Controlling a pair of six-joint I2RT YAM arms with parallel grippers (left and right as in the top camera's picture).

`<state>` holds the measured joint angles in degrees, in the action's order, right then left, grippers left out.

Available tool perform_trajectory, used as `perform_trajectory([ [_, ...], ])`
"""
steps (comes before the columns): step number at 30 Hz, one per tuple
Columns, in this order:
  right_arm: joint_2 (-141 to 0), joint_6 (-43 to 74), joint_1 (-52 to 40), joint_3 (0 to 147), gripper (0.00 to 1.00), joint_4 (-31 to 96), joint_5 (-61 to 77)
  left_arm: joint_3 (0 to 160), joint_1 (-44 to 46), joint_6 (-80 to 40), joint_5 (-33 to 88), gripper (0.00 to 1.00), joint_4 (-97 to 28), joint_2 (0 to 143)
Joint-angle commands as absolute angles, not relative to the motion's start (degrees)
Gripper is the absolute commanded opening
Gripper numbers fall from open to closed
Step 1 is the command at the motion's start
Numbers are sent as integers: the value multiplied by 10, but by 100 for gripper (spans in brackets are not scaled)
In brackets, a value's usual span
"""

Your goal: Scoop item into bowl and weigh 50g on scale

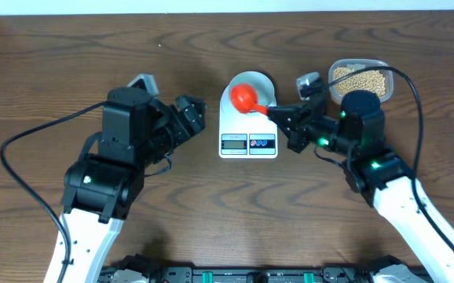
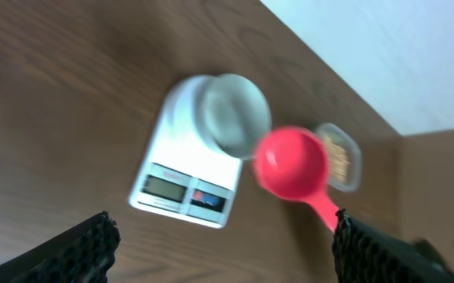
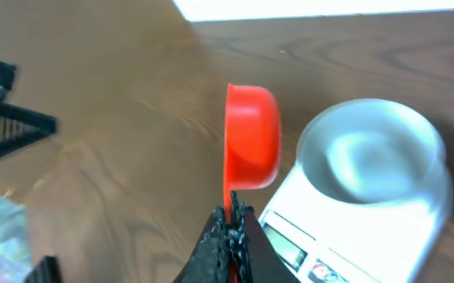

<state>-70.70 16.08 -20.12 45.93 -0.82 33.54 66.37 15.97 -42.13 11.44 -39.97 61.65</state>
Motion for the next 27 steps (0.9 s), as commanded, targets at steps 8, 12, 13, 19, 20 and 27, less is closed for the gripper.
perform_trajectory([
  [8,-649,171,-197,468,1,81,284,674,161,-383,83,89,-448,618],
  [12,-630,126,-198,468,1,97,306,674,161,-300,86,89,-445,618],
  [13,-625,114,-199,468,1,99,305,674,161,-279,86,89,-443,618],
  [19,-609,95,-198,468,1,103,258,674,161,-164,170,89,-426,618],
  [20,-609,95,-198,468,1,107,251,674,161,-165,170,89,-426,618],
  [27,-609,86,-173,469,1,129,205,674,161,-124,175,25,-422,621],
])
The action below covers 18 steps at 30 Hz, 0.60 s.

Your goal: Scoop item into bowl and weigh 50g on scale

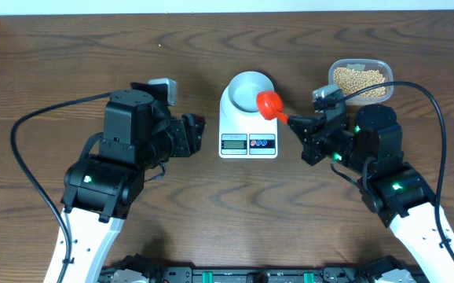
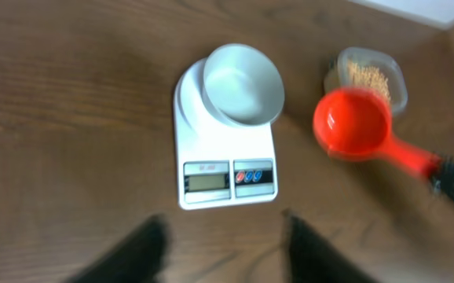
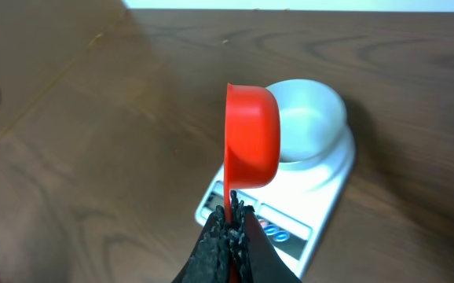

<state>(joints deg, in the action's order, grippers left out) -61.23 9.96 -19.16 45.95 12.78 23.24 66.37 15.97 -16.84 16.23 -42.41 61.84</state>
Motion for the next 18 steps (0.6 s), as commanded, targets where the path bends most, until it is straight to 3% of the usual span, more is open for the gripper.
perform_trajectory([
  [1,-609,85,-164,472,1,131,205,674,161,-124,175,9,-422,622],
  [6,-613,44,-114,509,1,167,204,674,187,-103,165,7,-416,644],
  [18,-661,-24,-60,624,1,247,183,674,349,-58,3,7,-387,766],
])
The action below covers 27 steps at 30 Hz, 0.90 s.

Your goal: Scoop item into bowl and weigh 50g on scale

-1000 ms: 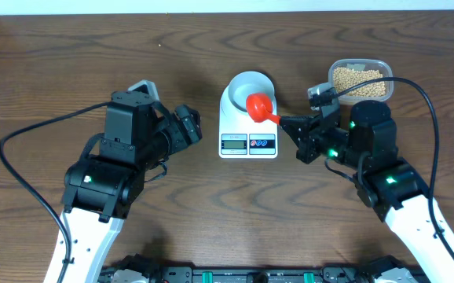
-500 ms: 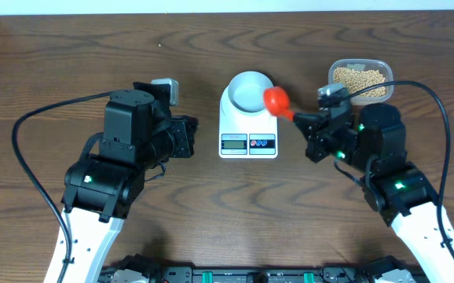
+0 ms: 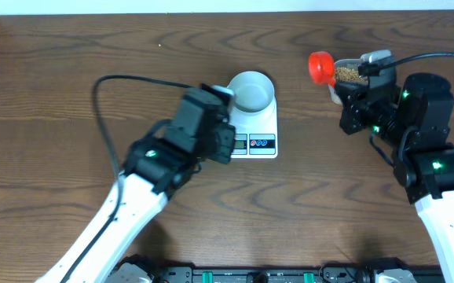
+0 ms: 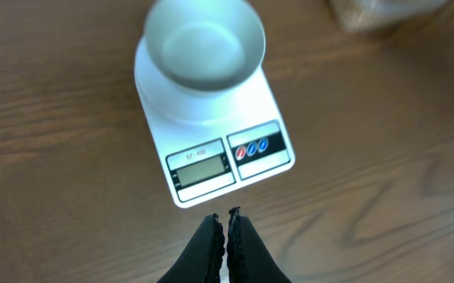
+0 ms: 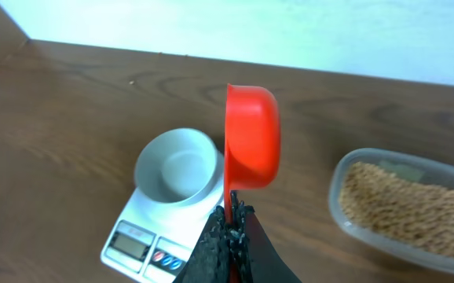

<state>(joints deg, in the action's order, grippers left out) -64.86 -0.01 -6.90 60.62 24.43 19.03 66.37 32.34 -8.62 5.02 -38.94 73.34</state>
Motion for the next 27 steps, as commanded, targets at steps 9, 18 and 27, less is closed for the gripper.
perform_trajectory([
  [9,-675,-24,-57,627,1,254,183,674,423,-48,-128,7,-352,895],
  [18,-675,-29,-57,627,1,255,183,674,425,-67,-127,7,-309,966],
  [27,-675,-35,-54,627,1,251,181,674,425,-67,-125,7,-257,1006],
])
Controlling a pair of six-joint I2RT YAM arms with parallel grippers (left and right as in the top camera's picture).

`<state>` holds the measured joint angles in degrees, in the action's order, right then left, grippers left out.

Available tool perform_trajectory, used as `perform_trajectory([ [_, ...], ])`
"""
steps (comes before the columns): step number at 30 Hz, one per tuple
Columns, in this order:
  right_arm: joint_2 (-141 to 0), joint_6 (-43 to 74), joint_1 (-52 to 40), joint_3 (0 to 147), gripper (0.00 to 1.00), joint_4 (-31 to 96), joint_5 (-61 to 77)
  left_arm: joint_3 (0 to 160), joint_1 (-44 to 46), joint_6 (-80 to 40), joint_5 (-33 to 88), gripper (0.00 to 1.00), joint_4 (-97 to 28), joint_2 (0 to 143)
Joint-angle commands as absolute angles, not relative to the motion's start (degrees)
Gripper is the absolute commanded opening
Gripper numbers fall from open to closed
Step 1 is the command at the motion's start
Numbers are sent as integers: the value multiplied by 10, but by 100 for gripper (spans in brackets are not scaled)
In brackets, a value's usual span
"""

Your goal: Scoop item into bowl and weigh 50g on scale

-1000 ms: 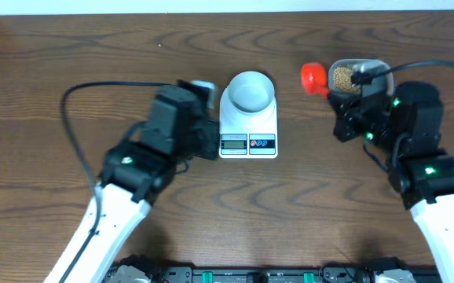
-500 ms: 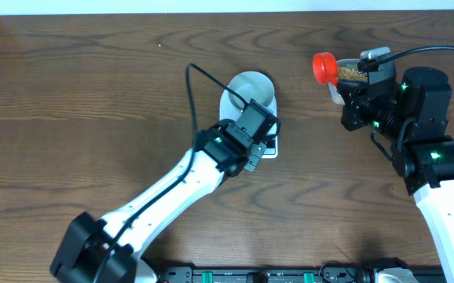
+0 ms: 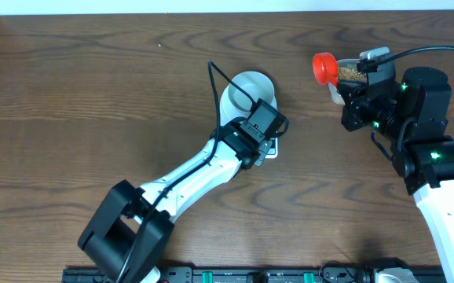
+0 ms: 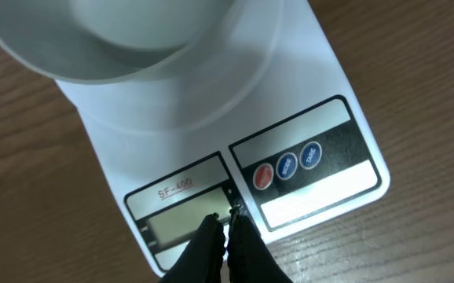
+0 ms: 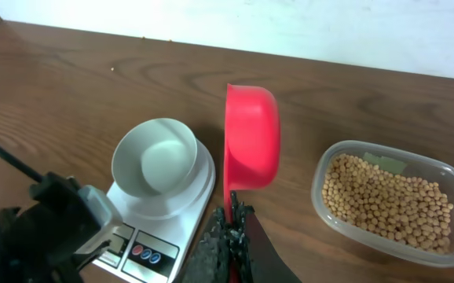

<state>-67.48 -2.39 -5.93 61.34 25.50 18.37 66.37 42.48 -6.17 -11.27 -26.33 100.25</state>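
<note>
A white scale (image 3: 268, 118) carries an empty white bowl (image 3: 248, 86) at table centre. My left gripper (image 4: 228, 222) is shut and empty, its tips right over the scale's panel (image 4: 290, 185), between the display (image 4: 184, 224) and the three buttons. My right gripper (image 5: 232, 228) is shut on the handle of a red scoop (image 5: 250, 135), held in the air on its side and showing no contents. In the overhead view the scoop (image 3: 323, 67) hangs by the left rim of a clear tub of soybeans (image 5: 387, 198).
The left arm (image 3: 188, 177) stretches across the table's middle to the scale, its black cable (image 3: 228, 79) arching by the bowl. The tub stands at the back right, near the table's far edge (image 3: 227, 12).
My left gripper has come down from well above the scale's front edge to just over its panel. The right gripper and red scoop have stayed by the tub.
The red scoop was first held over the bowl with my left gripper open off to the left. Then the scoop stood right of the scale. Then it was up by the bean tub while the left gripper, shut, hung over the scale, where it now sits close above the panel.
</note>
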Motion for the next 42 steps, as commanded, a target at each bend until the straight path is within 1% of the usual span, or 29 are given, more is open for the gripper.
perform_trajectory([
  [1,-675,-35,-52,627,1,249,181,674,425,-70,-125,7,-255,1007],
  [6,-675,-35,-37,627,1,241,181,672,425,-84,-95,7,-234,1015],
  [15,-675,-35,-18,627,1,239,181,672,424,-84,-95,7,-222,1049],
  [24,-675,-35,-17,627,1,229,181,672,424,-85,-95,7,-217,1073],
  [42,-675,-35,-17,627,1,229,181,643,424,-85,-95,7,-168,1075],
])
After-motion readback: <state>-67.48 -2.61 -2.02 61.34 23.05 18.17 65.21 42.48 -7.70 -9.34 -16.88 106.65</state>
